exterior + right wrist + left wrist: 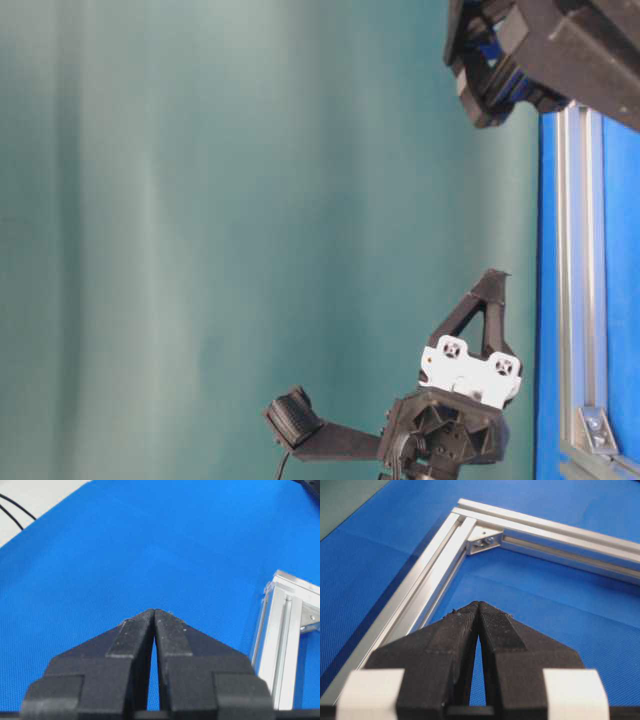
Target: Insert the wire through the string loop located on the right side.
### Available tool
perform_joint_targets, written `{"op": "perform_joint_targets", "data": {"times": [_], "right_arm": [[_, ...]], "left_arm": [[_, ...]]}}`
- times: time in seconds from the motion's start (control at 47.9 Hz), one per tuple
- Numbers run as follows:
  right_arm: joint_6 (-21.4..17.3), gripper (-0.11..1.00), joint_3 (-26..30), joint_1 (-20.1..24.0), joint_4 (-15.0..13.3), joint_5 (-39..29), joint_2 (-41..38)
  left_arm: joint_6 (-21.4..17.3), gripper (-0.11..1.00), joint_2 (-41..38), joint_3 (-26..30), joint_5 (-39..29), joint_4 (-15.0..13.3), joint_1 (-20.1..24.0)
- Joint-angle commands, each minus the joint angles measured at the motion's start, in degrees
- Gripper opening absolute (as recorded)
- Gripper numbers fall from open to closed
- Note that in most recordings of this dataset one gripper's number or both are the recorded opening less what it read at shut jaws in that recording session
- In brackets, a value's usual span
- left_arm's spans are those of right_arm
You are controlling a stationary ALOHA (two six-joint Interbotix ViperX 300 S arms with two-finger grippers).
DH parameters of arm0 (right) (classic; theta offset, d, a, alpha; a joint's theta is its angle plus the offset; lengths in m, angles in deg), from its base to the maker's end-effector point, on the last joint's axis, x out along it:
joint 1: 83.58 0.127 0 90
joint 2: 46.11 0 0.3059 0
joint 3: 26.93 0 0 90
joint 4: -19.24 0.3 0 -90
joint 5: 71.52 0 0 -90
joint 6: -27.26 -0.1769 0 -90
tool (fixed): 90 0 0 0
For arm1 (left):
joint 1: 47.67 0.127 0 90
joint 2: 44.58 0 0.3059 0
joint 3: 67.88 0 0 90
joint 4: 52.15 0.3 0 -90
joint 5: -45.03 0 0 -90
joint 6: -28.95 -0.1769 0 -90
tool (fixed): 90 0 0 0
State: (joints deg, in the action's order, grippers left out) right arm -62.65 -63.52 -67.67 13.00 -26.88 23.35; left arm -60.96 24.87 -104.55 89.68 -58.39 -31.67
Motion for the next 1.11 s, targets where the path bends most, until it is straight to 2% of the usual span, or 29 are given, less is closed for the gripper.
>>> {"op": "perform_joint_targets", "data": {"times": [0.0,0.125,0.584,0.647,0.709,0.793,1.001,1.043,1.085], "right_arm": [[-0.2,0.0,1.1,0.4,0.1,0.2,2.2],[-0.2,-0.06,1.2,0.4,0.1,-1.1,2.3],[-1.3,-0.05,1.5,0.4,0.1,-2.4,2.3],[-1.4,-0.02,1.5,0.4,0.2,-2.5,2.3],[-1.8,0.05,1.7,0.4,0.4,-2.5,2.3],[-2.6,0.23,1.8,0.4,0.7,-2.5,2.3],[-3.3,0.85,1.9,1.0,0.9,-4.0,2.3],[-3.3,0.91,1.9,1.0,1.1,-4.1,2.3],[-3.3,0.91,1.9,1.0,1.6,-4.1,2.3]], "left_arm": [[-0.4,0.0,2.3,0.4,-0.4,0.8,-0.2],[-0.4,0.0,2.4,0.0,-0.4,0.8,-0.2],[-0.4,0.0,2.5,0.1,-0.4,1.0,-0.2],[-0.4,0.0,2.5,0.1,-0.5,1.0,-0.2],[-0.4,0.0,2.5,0.1,-0.4,0.9,-0.2],[-0.4,0.0,2.5,0.2,-0.5,1.0,-0.2],[-0.4,0.0,2.5,0.1,-0.5,0.9,-0.2],[-0.4,0.0,2.5,0.1,-0.5,1.0,-0.2],[-0.4,0.0,2.5,0.1,-0.4,1.0,-0.2]]}}
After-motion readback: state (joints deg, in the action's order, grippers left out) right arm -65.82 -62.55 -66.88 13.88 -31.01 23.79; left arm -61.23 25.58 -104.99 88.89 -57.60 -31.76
